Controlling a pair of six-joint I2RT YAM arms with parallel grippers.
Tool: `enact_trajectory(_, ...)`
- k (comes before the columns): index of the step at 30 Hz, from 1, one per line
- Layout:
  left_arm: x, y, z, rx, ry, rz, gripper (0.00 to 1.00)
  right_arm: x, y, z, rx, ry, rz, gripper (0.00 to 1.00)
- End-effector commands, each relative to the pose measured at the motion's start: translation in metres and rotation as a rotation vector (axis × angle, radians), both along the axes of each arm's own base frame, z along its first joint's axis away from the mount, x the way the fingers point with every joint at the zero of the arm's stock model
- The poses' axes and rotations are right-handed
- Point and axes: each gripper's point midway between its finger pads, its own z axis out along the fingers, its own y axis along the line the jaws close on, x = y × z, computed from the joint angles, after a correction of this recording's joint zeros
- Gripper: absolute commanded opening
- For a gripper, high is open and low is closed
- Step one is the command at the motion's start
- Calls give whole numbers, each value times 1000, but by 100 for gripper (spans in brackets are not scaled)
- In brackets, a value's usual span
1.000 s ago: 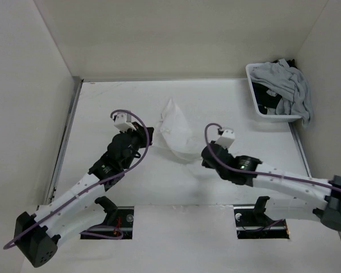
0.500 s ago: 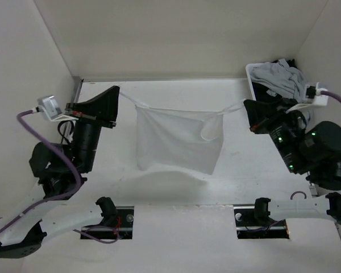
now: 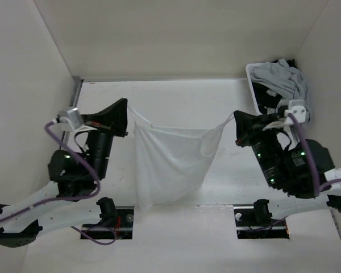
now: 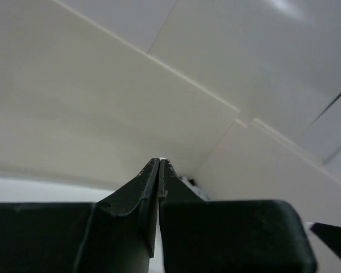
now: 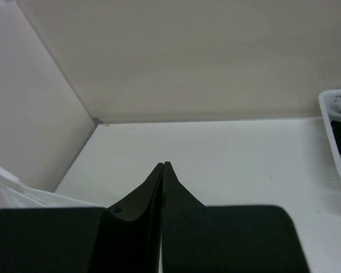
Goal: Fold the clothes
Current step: Flatten the tank top out
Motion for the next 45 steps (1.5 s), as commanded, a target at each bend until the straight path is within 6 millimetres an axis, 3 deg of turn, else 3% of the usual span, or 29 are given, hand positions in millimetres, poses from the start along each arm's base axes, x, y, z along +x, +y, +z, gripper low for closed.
enact_trajectory(1, 27, -3, -61, 99, 105, 139, 2, 10, 6, -6, 28, -19, -48, 0)
enact_trajectory(3, 44, 0, -90, 114, 148, 196, 2, 26, 20, -20, -8, -33, -69, 0)
enact_trajectory(6, 71, 5, -117, 133, 188, 251, 2, 64, 46, -48, -65, -17, -64, 1)
enact_trajectory(9, 119, 8, -145, 140, 251, 302, 2, 128, 53, -82, -53, 69, -72, 1)
enact_trajectory(13, 200, 8, -179, 145, 340, 335, 1, 225, 46, -130, -17, 184, -85, 0)
enact_trajectory(16, 253, 11, -192, 148, 378, 349, 1, 288, 35, -157, 15, 251, -95, 0)
enact_trajectory(19, 269, 6, -181, 124, 369, 310, 1, 310, 31, -158, 28, 268, -86, 0)
enact_trajectory(21, 259, 4, -160, 110, 326, 294, 1, 306, 27, -140, 33, 229, -85, 0)
enact_trajectory(24, 232, 4, -124, 85, 255, 266, 0, 281, 21, -103, 43, 163, -70, 0)
enact_trajectory(27, 193, 7, -84, 56, 170, 242, 0, 233, 16, -60, 65, 84, -50, 0)
enact_trajectory(32, 124, 14, -34, 19, 51, 227, 0, 157, 5, -18, 72, -4, -37, 0)
enact_trajectory(39, 52, 22, 10, -5, -44, 208, 0, 79, -8, 25, 110, -94, 3, 0)
enact_trajectory(42, 33, 24, 22, -19, -75, 183, 0, 60, -6, 36, 106, -110, 21, 0)
enact_trajectory(45, 30, 18, 20, -1, -75, 185, 0, 55, 5, 35, 93, -113, 44, 0)
